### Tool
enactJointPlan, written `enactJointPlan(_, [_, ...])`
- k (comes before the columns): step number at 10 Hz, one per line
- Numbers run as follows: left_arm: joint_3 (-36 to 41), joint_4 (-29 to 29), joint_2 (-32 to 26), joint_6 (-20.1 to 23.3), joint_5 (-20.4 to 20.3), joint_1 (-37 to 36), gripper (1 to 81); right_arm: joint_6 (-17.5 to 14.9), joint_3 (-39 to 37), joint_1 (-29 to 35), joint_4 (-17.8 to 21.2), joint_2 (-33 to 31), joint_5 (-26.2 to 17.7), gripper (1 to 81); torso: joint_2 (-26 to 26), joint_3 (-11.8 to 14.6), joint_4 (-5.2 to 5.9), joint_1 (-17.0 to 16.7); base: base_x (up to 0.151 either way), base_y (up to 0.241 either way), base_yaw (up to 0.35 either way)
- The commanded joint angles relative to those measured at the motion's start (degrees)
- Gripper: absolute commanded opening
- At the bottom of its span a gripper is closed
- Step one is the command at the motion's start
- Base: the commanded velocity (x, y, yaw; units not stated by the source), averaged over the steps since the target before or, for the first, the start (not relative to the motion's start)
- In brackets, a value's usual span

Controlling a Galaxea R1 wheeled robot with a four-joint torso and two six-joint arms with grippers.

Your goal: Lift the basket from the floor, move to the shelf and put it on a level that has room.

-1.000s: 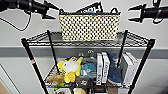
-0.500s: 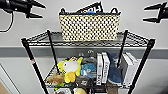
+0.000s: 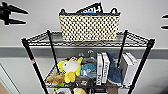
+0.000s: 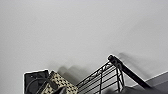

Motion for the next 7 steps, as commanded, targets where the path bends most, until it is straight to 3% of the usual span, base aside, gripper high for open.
enactJointPlan(1, [1.75, 6.43, -3.25, -0.22, 4.70, -5.61, 81.1, 0.21, 0.54, 5.47, -2.30, -1.02, -3.90, 81.1, 0.00, 0.00, 0.00, 0.00, 0.000, 0.000, 0.000])
enactJointPlan(7, [-2.55, 19.53, -7.74, -0.22, 6.74, 3.96, 81.1, 1.17, -2.79, -2.43, -13.90, -3.59, -10.41, 81.1, -0.02, 0.02, 0.00, -0.04, 0.000, 0.000, 0.000])
